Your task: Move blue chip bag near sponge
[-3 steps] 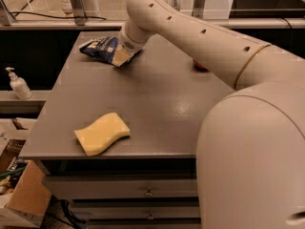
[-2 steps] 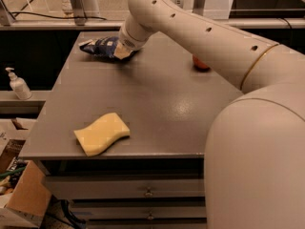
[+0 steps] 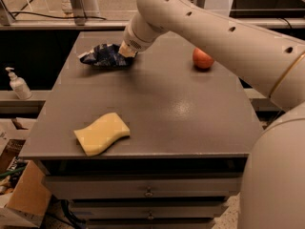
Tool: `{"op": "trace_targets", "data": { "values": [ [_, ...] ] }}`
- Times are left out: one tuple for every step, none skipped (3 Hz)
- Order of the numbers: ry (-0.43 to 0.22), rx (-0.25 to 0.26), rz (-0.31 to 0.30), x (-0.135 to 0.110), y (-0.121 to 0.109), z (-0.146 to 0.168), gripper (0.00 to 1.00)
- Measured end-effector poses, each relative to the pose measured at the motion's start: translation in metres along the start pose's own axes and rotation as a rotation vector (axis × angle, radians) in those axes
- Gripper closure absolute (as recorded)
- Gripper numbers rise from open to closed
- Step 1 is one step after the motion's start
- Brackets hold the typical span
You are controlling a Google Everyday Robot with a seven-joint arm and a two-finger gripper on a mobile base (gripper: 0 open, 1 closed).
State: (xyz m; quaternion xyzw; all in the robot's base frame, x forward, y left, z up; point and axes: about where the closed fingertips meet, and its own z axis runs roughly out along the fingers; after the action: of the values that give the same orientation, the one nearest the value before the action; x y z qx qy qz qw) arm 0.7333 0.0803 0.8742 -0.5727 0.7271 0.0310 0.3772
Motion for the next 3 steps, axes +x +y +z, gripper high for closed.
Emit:
{"op": "trace_targets", "data": {
  "values": [
    [-0.020,-0.019,0.000,0.003,0.017,-0.025,1.00],
    [-0.026,-0.048,0.020,0.019,0.040,-0.057,1.00],
    [-0.016,-0.080,0.042,0.045,0.059,-0.092,1.00]
  ]
}}
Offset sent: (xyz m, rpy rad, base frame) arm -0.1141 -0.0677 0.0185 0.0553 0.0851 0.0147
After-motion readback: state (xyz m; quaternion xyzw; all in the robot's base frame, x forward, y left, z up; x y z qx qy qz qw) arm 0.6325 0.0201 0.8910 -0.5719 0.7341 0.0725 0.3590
